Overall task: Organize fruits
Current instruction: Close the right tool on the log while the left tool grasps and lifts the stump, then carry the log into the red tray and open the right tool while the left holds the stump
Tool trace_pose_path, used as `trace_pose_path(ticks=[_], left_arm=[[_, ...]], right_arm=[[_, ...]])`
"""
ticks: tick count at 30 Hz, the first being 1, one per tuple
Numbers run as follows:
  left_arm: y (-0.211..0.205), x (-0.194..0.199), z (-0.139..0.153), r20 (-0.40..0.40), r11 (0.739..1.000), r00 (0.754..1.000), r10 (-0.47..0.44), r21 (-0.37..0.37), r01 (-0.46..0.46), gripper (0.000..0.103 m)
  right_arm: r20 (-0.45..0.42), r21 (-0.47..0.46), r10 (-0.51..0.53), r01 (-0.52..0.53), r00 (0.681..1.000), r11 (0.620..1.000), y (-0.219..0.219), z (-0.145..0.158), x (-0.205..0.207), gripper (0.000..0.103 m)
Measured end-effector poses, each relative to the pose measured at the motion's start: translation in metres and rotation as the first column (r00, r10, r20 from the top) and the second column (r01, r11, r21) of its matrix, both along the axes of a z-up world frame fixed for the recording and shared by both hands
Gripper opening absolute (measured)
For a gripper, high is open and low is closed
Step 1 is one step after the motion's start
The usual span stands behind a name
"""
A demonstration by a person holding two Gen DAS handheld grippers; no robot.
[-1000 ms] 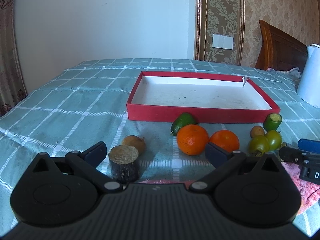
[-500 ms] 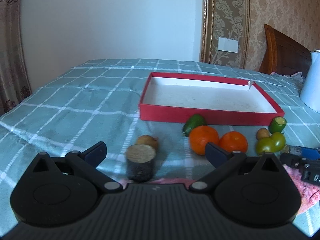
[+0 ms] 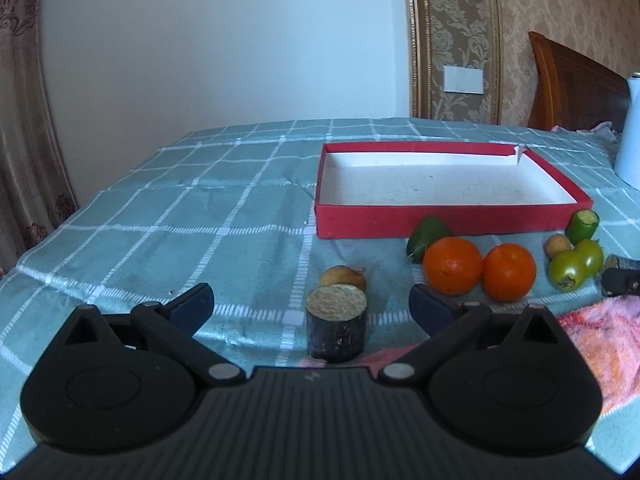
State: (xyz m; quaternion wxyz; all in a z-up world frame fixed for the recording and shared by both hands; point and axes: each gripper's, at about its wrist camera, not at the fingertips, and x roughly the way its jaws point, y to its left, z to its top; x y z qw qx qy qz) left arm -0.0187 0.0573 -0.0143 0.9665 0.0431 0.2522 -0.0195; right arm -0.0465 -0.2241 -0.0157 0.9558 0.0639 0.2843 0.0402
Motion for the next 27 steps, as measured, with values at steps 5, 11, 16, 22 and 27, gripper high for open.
trace_pose_path(ticks=[5, 11, 16, 22, 27], left_arm=[[0.006, 0.007, -0.007, -0.066, 0.998, 0.998, -0.014, -0.057, 0.010, 0.075], [0.001, 0.010, -0.015, -0.077, 0.998, 0.996, -0.055, -0.040, 0.052, 0.031], [0.001, 0.008, -0.016, -0.066, 0.998, 0.996, -0.054, -0.042, 0.051, 0.030], [0.011, 0.009, -0.012, -0.034, 0.998, 0.999, -0.007, -0.069, 0.004, 0.030], [0.015, 0.010, -0.013, -0.046, 0.996, 0.999, -0.013, -0.086, 0.009, 0.030]], right_arm=[[0.000, 0.005, 0.001, -0.001, 1.000, 1.000, 0.000, 0.000, 0.001, 0.044], [0.003, 0.006, 0.001, -0.001, 1.000, 1.000, 0.000, 0.000, 0.000, 0.044], [0.003, -0.017, -0.003, 0.003, 1.000, 1.000, 0.003, 0.000, 0.000, 0.044], [0.040, -0.024, -0.009, 0.010, 0.999, 1.000, 0.002, 0.009, -0.003, 0.044], [0.077, -0.046, -0.018, 0.022, 0.997, 0.999, 0.001, 0.021, 0.008, 0.044]])
